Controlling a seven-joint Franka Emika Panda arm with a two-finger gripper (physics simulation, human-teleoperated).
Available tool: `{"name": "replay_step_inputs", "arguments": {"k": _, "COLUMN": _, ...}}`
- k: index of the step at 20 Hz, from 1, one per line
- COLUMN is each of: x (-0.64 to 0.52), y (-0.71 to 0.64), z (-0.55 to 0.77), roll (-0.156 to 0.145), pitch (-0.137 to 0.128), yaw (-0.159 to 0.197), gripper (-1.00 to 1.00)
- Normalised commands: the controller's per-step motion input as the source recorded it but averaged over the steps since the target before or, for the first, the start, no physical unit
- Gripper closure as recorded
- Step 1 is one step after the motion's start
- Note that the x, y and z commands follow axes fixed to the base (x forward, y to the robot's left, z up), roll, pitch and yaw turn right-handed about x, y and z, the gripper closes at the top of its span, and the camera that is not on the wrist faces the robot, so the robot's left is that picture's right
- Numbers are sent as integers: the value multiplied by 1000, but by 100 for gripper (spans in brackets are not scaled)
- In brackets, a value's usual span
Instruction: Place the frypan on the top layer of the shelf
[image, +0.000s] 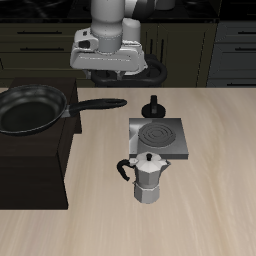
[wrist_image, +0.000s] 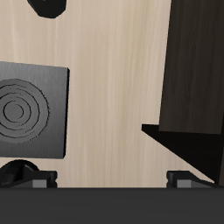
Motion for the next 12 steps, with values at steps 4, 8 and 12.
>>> {"name": "replay_step_inputs", "arguments": {"k": 4, "x": 55, "y": -462, "z": 119, "roll": -36, "pitch": 8, "yaw": -38, "gripper": -100}}
{"name": "replay_step_inputs", "arguments": {"k": 8, "x": 17, "y": -259, "z": 85, "roll": 9, "pitch": 2, "yaw": -11, "gripper": -100}}
{"name": "replay_step_inputs", "arguments": {"k": 12, "x": 31, "y": -321, "z": 46, "roll": -44, "pitch": 4, "yaw": -35, "gripper": -100}}
